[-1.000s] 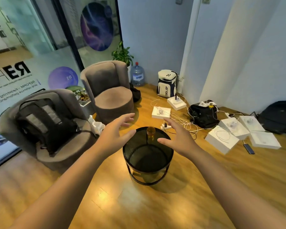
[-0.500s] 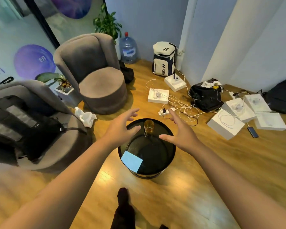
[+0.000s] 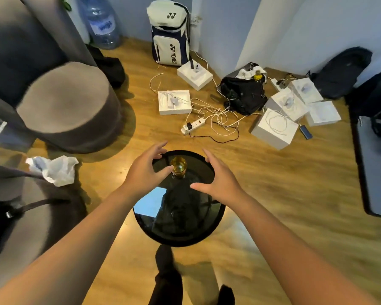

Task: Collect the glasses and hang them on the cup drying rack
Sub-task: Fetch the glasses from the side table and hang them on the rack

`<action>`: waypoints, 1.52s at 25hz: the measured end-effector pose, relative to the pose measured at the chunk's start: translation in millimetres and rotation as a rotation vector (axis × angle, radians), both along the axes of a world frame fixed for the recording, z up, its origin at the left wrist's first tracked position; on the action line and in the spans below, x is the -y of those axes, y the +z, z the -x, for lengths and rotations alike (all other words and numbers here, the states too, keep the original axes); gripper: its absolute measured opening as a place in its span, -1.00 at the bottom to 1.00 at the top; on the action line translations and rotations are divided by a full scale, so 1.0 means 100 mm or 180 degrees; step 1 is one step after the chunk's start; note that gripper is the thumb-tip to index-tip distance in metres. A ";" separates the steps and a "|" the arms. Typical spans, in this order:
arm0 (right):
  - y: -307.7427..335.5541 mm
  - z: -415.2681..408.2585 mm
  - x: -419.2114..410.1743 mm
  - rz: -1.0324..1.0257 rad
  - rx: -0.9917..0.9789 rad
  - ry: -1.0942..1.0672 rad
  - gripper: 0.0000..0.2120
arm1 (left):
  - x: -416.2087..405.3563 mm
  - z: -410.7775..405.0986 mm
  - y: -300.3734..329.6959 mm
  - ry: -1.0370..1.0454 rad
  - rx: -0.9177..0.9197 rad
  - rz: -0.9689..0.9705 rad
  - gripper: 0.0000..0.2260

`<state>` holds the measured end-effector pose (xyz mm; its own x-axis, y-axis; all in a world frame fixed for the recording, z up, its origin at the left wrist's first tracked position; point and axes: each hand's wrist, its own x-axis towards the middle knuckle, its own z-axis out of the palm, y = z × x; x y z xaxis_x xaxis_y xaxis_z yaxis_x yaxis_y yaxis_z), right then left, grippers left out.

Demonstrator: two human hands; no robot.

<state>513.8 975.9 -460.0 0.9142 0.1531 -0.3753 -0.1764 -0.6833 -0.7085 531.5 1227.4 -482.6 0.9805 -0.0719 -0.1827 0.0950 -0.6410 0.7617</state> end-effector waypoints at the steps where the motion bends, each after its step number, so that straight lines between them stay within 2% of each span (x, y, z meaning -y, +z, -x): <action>1: -0.12 -0.07 -0.04 -0.0021 -0.0023 -0.0047 0.09 | -0.02 -0.10 -0.16 -0.0018 -0.0026 -0.0004 -0.29; 5: -0.80 -0.33 -0.24 -0.0083 -0.0140 -0.0213 0.19 | -0.04 -0.42 -1.04 -0.0018 -0.0328 0.0106 -0.30; 8: -1.32 -0.42 -0.34 -0.0122 -0.0228 -0.0419 0.21 | 0.03 -0.62 -1.66 -0.0143 -0.0377 -0.0083 -0.23; 12: -1.86 -0.49 -0.36 -0.0151 -0.0348 -0.0510 0.20 | 0.11 -0.83 -2.26 -0.0421 -0.0422 -0.0463 -0.11; 16: -2.27 -0.52 -0.26 -0.0136 -0.0319 -0.0615 0.18 | 0.26 -0.92 -2.70 -0.0404 -0.0480 -0.0492 -0.05; 23: -2.57 -0.39 -0.10 -0.0289 -0.0513 -0.0835 0.22 | 0.50 -0.89 -3.07 -0.0400 -0.0586 -0.0701 0.03; 31: -2.59 -0.25 -0.03 -0.0266 -0.0530 -0.0878 0.16 | 0.56 -0.99 -3.33 -0.0190 -0.0603 -0.0670 -0.05; 35: -2.50 -0.15 0.00 -0.0296 -0.0550 -0.0975 0.13 | 0.53 -0.97 -3.18 -0.0156 -0.0510 -0.0504 -0.13; 38: -2.26 -0.06 0.05 -0.0340 -0.0520 -0.1057 0.13 | 0.58 -0.89 -2.74 -0.0320 -0.0382 -0.0312 -0.13</action>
<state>520.3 971.0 -686.1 0.8501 -0.0952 -0.5180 -0.4921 -0.4939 -0.7169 620.8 1169.6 -756.7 0.9400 -0.1445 -0.3090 0.1131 -0.7225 0.6820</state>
